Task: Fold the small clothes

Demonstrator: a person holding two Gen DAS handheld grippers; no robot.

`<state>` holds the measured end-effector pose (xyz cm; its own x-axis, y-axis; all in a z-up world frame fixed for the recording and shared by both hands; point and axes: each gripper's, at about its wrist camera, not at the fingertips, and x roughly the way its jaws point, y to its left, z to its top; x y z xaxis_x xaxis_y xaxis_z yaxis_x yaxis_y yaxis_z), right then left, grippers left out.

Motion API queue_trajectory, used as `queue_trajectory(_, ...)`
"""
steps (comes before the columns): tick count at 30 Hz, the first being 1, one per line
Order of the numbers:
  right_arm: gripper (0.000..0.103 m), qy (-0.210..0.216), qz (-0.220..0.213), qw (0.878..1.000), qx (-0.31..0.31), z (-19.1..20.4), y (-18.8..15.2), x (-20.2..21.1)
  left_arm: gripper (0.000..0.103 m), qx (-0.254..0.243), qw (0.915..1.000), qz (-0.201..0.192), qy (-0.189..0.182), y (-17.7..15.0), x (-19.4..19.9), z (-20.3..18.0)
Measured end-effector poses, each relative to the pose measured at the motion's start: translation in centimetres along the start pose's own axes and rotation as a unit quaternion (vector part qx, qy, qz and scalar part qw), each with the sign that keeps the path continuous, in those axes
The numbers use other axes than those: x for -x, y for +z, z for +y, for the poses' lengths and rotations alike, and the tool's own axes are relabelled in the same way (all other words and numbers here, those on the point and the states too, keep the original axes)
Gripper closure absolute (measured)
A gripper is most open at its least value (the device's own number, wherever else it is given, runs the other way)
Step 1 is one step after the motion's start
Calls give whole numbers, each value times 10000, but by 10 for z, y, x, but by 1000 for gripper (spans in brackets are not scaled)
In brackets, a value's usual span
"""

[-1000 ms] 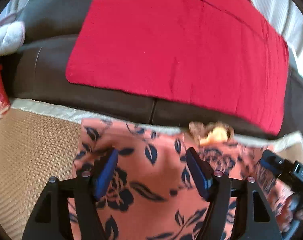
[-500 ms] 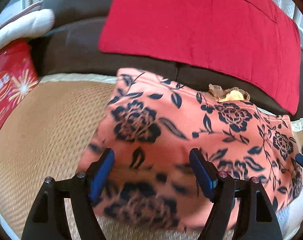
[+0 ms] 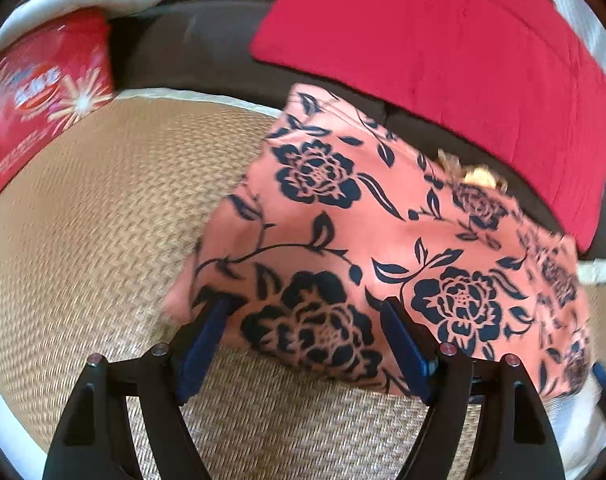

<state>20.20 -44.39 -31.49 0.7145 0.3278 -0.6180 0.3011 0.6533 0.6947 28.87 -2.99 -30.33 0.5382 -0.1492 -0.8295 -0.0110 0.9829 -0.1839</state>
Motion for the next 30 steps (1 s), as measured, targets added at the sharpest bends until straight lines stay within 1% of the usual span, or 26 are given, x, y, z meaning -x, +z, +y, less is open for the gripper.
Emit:
queue_trajectory(2, 47, 67, 77, 9995, -295, -13, -3, 6, 23, 128, 9998, -129, -2, -5, 10, 6)
queue_trajectory(4, 46, 114, 183, 9977, -647, -28, -5, 10, 23, 368, 9991, -209, -97, -8, 19, 18)
queue_trajectory(6, 45, 191, 192, 9948, -985, -43, -6, 15, 23, 601, 9978, -215, -183, -11, 23, 28)
queue_trajectory(9, 38, 224, 138, 9906, -1342, -59, -6, 21, 23, 904, 9955, -176, -207, -15, 24, 41)
queue_trajectory(12, 38, 116, 103, 9882, -1526, -71, -5, 22, 23, 1289, 9912, -233, -195, -17, 25, 55)
queue_trajectory(14, 38, 136, -7, 9874, -1575, -76, -3, 26, 23, 1547, 9870, -401, -157, -16, 29, 66)
queue_trajectory(16, 38, 250, -178, 9895, -1412, -71, 1, 31, 23, 1605, 9860, -439, -101, -14, 29, 72)
queue_trajectory(19, 38, 197, -333, 9937, -1055, -55, 0, 31, 24, 1631, 9859, -372, -99, -14, 25, 75)
queue_trajectory(21, 38, 207, -357, 9947, -943, -49, -2, 29, 30, 1722, 9841, -390, -173, -15, 23, 74)
queue_trajectory(22, 38, 256, -370, 9950, -893, -46, -3, 28, 35, 1720, 9840, -428, -199, -16, 25, 73)
queue_trajectory(23, 38, 324, -360, 9955, -816, -41, -3, 26, 37, 1682, 9843, -477, -226, -17, 27, 70)
queue_trajectory(25, 38, 386, -323, 9966, -654, -32, -3, 22, 37, 1612, 9849, -551, -322, -18, 31, 64)
queue_trajectory(27, 38, 337, -229, 9982, -428, -19, -5, 14, 35, 1549, 9853, -449, -568, -22, 30, 54)
queue_trajectory(28, 41, 294, -152, 9991, -277, -12, -7, 8, 33, 1578, 9847, -375, -644, -24, 29, 52)
queue_trajectory(29, 44, 245, -113, 9995, -184, -7, -9, 4, 27, 1646, 9834, -290, -703, -27, 25, 50)
queue_trajectory(30, 50, 162, -92, 9998, -115, -3, -10, -1, 24, 1753, 9814, -179, -765, -29, 21, 49)
